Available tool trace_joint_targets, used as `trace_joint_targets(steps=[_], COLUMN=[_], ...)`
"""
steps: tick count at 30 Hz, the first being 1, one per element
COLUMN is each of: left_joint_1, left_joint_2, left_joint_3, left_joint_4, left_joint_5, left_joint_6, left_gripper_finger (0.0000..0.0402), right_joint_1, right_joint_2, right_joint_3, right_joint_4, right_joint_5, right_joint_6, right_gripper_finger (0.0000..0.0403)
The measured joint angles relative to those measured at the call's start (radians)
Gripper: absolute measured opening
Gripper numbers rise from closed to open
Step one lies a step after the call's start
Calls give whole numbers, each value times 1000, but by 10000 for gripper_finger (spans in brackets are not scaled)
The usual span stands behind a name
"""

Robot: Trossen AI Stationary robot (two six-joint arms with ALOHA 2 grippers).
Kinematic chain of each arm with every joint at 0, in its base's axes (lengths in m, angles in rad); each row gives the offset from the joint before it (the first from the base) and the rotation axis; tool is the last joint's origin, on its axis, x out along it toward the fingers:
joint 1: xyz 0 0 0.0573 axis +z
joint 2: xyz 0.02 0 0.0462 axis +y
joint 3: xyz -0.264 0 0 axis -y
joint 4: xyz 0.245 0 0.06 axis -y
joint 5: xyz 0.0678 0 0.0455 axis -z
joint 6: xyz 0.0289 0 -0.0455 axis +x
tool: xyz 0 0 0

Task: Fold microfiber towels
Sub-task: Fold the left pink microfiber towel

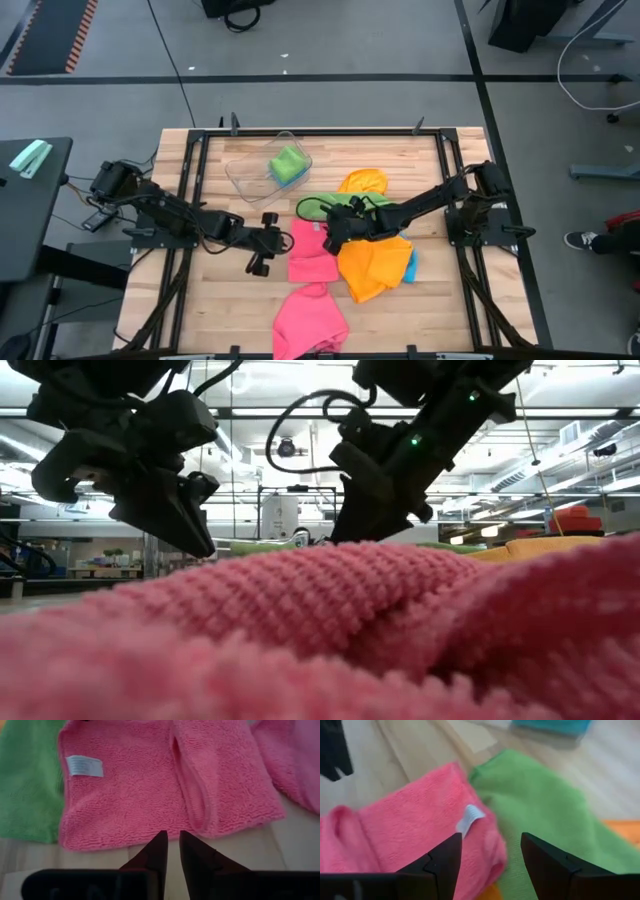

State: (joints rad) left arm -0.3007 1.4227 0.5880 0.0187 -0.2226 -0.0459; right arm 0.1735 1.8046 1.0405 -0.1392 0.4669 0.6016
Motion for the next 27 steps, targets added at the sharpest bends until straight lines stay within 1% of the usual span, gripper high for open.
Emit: trace_joint_targets(steps=[2,4,10,16,18,22,27], left_joint_1=[1,1,1,1,1,1,1], left_joint_2=[0,0,0,1,1,1,1], left_joint_3=[0,0,0,0,0,0,0], left_joint_4=[6,13,23,23,23,19,19], left_joint_5=[-1,-1,-1,-1,-1,-1,-1], left_joint_6=[-13,-23,-30,-49,-48,-48,-48], left_gripper_finger=[55,55,62,62,59,54,55], right_joint_1=[-10,-16,-11,-13,-11,-11,-12], right_joint_2=[0,0,2,40,51,52,52], right_joint_3=[0,0,0,-1,0,0,0], right_joint_4=[-22,-42,-52,-40,-9,-4,2], right_joint_5=[-27,-32,-11,-3,1,4,42], right_joint_6=[21,26,2,-3,-7,-22,-33], right_gripper_finger=[214,214,211,195,189,166,115])
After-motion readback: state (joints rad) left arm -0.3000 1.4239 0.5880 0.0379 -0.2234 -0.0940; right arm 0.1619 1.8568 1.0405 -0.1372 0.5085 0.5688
